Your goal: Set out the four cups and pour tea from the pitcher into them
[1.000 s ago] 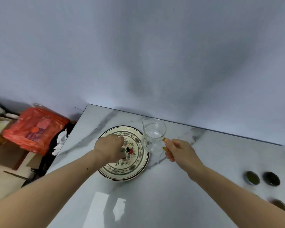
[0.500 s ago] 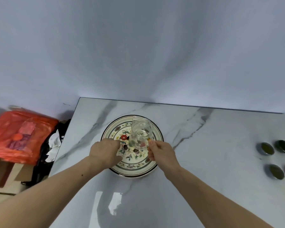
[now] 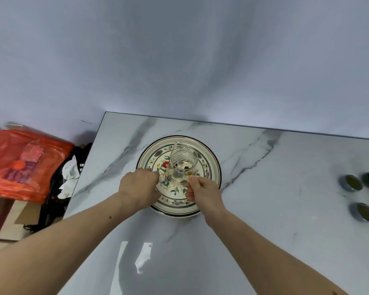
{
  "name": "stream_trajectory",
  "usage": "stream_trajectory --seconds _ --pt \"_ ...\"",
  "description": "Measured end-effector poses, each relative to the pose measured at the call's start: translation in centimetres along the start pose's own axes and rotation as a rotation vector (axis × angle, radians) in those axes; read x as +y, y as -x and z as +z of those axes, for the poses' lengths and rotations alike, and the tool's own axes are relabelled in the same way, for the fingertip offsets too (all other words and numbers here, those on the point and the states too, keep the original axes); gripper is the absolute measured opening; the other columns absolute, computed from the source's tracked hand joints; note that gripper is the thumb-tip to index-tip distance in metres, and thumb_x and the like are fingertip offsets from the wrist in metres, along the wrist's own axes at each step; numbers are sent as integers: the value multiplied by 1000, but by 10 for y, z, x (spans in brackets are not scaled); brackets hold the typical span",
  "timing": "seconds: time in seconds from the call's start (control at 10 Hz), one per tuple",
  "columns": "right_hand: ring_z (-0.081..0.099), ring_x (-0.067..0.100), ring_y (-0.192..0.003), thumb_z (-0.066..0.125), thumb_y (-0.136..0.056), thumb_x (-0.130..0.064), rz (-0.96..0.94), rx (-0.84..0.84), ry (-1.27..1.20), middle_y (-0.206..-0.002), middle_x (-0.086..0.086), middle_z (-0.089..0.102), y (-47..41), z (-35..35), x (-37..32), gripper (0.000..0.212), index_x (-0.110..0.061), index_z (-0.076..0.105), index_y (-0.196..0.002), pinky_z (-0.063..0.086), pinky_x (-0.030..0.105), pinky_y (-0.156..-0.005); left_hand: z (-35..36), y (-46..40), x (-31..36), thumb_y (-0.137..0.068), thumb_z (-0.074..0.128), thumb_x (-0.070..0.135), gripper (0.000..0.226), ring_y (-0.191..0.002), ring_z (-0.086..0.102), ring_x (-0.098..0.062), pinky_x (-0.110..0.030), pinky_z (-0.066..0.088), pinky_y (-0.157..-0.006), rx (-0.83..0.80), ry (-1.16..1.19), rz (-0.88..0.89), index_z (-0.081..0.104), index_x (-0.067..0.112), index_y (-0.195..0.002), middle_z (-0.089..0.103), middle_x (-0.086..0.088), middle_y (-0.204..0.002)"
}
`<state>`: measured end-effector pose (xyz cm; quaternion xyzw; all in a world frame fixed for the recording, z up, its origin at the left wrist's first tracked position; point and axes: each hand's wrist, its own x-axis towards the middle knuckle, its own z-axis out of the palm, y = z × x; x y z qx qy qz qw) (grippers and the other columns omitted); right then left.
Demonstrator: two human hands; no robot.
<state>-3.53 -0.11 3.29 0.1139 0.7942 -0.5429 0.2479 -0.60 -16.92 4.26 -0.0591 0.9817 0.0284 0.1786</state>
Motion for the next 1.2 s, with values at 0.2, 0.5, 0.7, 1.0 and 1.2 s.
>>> stream_trajectory --seconds 0.2,0.5,0.7,1.0,1.2 --pt "60 15 -69 49 -97 -33 -2 -2 4 -74 0 65 1 9 3 34 -15 66 -74 56 47 -85 4 2 -3 -86 57 35 32 -109 59 -25 -32 47 -75 -1 1 14 61 16 -112 64 -4 -113" --pt "60 14 -70 49 -96 -35 18 -1 -17 -76 -3 65 -1 9 6 31 -16 68 -82 57 43 -86 3 4 -7 -87 58 38 36 -112 58 -25 -34 51 -79 2 4 12 61 16 -115 63 -4 -115" --pt "66 21 -80 46 -91 -50 42 -13 98 -83 1 67 1 3 0 40 -16 66 -100 56 48 -88 -2 3 -3 -85 58 35 33 -109 59 -25 -34 50 -77 -1 -18 15 62 16 -112 65 -3 -112" --pt "64 22 -90 46 -93 -42 17 89 417 -94 3 69 28 -39 -24 33 -14 63 -96 53 42 -86 -40 12 14 -86 58 37 36 -115 57 -25 -39 51 -85 -6 -71 75 60 18 -117 64 -4 -117" --pt "61 19 -100 57 -86 -33 -70 82 580 -104 -2 66 66 -90 -76 25 -20 62 -106 52 37 -88 -111 33 24 -86 57 36 32 -112 59 -24 -37 51 -83 69 -21 128 61 19 -112 64 -2 -116"
